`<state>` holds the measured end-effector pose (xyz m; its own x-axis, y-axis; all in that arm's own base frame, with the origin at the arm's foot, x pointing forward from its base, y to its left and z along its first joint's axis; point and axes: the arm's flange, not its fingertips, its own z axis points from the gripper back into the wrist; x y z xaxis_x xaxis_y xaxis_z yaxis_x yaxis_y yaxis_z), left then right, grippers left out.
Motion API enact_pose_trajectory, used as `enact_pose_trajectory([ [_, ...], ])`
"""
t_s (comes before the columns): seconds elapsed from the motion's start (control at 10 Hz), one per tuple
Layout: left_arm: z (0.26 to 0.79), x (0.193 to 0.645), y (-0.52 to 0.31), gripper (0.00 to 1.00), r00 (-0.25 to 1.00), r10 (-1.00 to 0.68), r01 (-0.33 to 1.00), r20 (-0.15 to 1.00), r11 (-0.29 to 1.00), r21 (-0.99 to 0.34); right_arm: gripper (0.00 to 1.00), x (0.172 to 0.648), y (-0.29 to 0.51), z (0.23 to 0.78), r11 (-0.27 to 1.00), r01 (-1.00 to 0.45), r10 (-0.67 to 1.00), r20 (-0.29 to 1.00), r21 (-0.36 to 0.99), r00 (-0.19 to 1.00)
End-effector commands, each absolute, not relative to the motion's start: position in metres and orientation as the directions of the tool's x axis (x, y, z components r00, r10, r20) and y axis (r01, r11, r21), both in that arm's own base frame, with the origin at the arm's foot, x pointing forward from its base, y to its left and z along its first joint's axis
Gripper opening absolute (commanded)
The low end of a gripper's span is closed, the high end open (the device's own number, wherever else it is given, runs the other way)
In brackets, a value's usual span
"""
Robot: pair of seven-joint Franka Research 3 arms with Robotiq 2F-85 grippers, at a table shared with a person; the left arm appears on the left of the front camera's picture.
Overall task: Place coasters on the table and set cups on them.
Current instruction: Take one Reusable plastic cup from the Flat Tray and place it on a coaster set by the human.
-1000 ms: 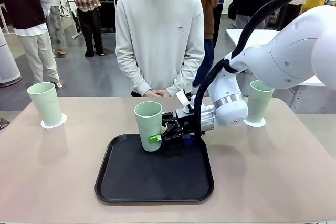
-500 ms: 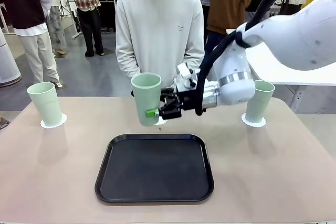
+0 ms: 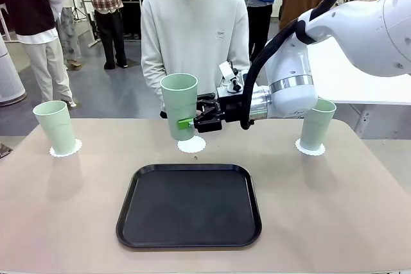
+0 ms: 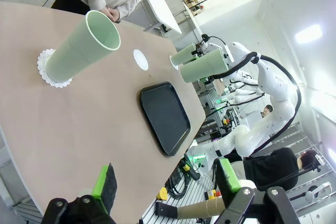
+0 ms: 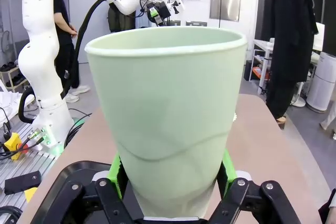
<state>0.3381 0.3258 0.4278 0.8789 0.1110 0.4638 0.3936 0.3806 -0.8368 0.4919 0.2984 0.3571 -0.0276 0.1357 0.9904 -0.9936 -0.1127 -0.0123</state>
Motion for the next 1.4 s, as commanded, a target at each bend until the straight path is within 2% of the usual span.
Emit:
enact_pose_trajectory([
  [0.0, 0.431, 0.336, 0.326, 1.0, 0.877, 0.111, 0.398, 0.467, 0.375, -0.837, 0.81, 0.493, 0.298, 0.357, -0.109, -0.994, 0.135, 0.99, -0.012, -0.027],
  [0.3, 0.431, 0.336, 0.326, 1.0, 0.877, 0.111, 0.398, 0.467, 0.375, -0.837, 0.81, 0.582, 0.279, 0.34, 0.029, -0.999, 0.165, 0.986, -0.029, -0.024],
  [0.6, 0.431, 0.336, 0.326, 1.0, 0.877, 0.111, 0.398, 0.467, 0.375, -0.837, 0.81, 0.645, 0.27, 0.316, 0.036, -0.999, 0.129, 0.992, 0.012, 0.017],
  [1.0, 0.431, 0.336, 0.326, 1.0, 0.877, 0.111, 0.398, 0.467, 0.375, -0.837, 0.81, 0.646, 0.273, 0.314, 0.069, -0.997, 0.058, 0.997, 0.041, 0.045],
  [1.3, 0.431, 0.336, 0.326, 1.0, 0.877, 0.111, 0.398, 0.467, 0.375, -0.837, 0.81, 0.65, 0.267, 0.302, 0.05, -0.999, 0.1, 0.995, 0.009, 0.014],
])
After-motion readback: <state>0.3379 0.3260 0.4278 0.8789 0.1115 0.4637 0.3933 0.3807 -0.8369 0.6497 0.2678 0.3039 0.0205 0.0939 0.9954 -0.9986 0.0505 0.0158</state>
